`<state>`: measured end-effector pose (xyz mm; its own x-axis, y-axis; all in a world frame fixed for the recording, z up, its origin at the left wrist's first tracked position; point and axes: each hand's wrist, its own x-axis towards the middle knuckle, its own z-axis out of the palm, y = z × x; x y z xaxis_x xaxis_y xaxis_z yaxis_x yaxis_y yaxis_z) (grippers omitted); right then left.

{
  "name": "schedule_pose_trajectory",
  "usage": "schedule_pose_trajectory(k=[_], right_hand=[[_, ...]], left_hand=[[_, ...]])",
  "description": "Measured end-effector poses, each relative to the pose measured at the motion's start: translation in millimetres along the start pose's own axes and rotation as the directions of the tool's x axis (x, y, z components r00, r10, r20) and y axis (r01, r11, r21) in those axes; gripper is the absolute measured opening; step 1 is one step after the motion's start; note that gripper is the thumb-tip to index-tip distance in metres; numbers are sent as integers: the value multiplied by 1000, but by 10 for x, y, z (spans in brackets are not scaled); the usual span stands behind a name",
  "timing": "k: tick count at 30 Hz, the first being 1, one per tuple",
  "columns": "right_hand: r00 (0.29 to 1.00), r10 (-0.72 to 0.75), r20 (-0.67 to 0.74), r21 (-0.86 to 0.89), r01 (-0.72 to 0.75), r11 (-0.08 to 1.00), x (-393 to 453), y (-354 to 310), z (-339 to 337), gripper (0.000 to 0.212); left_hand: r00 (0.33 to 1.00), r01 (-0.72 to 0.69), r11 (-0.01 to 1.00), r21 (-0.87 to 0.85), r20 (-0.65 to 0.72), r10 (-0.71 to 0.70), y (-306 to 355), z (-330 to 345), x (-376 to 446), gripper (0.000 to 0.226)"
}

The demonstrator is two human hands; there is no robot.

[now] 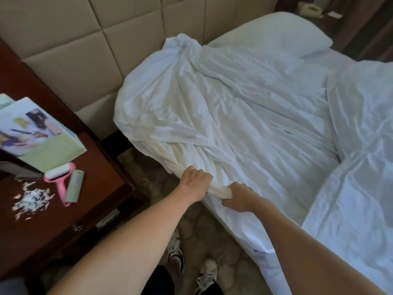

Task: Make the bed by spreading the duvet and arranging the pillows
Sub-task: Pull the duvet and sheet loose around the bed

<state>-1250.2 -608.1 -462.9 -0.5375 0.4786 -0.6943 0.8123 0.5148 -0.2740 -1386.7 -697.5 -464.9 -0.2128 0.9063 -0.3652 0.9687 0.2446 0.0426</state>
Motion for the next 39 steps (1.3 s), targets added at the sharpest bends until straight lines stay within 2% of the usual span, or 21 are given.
schedule_pose_trajectory(k=[7,10,13,15,17,23,26,33,39], right_hand=[[993,-118,-32,-117,113,987,-790,-485,339,52],[989,-138,-44,-122,132,984,-1072,-626,438,52],[982,-122,-145,-22,120,992,-1252,-709,505,39],[977,-85,-197,8,88,996,-1403,-733,602,28],[982,-67,-175,-20,65,998,-1606,-696,752,25],[997,25,-75,-40,-28,999,-1943,-384,1065,29],[995,33,-89,-34,-36,999,-1963,-178,1036,30],[991,10,-137,-64,-19,998,-1797,528,858,28],[998,35,-56,-89,-40,995,-1647,1384,709,27]], left_hand=[[992,125,992,-27,-9,-126,-69,-89,-996,22],[985,165,985,-48,66,-162,-43,-2,-1263,35],[982,160,986,-43,113,-155,90,121,-1454,45],[984,149,984,-100,114,-137,216,190,-1627,37],[984,138,975,-175,133,-115,385,291,-1819,30],[983,142,959,-246,151,-107,764,396,-2077,30],[984,132,964,-231,147,-99,887,360,-2057,24],[982,132,961,-243,162,-94,1430,407,-1648,20],[976,116,964,-239,209,-66,2067,361,-1210,20]])
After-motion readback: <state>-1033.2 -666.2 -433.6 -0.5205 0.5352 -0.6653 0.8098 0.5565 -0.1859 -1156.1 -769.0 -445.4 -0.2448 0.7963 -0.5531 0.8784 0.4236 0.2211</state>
